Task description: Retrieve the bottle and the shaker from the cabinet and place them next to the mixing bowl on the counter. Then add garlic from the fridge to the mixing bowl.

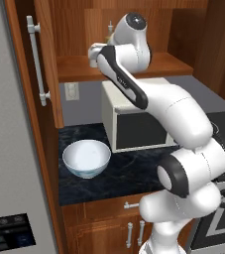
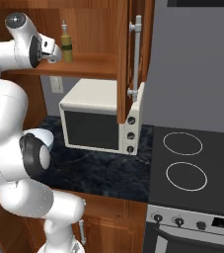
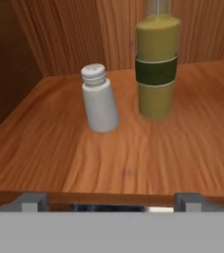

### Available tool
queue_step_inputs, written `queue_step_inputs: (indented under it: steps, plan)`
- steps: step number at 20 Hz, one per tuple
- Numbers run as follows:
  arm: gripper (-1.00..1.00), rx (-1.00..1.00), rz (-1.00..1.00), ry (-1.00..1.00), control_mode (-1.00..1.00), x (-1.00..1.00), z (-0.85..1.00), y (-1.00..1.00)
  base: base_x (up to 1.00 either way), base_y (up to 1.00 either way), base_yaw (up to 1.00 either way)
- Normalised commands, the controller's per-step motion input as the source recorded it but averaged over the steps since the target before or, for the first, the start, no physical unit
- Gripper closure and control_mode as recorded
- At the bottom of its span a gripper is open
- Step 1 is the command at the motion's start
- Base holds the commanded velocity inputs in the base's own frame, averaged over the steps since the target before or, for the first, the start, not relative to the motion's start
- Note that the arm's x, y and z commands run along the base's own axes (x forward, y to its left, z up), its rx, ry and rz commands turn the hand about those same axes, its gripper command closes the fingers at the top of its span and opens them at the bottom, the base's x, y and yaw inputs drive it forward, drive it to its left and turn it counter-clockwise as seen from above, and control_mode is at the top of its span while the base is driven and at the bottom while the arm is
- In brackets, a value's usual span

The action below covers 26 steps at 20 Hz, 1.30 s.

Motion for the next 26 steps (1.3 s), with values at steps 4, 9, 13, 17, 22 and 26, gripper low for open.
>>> queue_step_inputs:
  steps: [4, 9, 13, 17, 22, 26]
  plan:
    - [-1.0, -0.01, 0.02, 0.0, -1.0, 0.28, 0.0, 0.16, 0.0, 0.0, 0.0]
    - [-1.0, -0.05, 0.02, 0.0, -1.0, 0.19, 0.0, 0.24, 0.0, 0.0, 0.0]
    - [-1.0, -0.05, 0.0, -0.02, -1.0, 0.1, -0.04, 0.14, 0.0, 0.0, 0.0]
    - [-1.0, -0.03, 0.0, -0.02, -1.0, 0.11, -0.1, 0.0, 0.0, 0.0, 0.0]
    - [-1.0, 0.0, 0.0, -0.01, -1.0, 0.03, -0.08, 0.0, 0.0, 0.0, 0.0]
    - [-1.0, 0.0, 0.0, 0.0, -1.0, 0.06, -0.09, 0.0, 0.0, 0.0, 0.0]
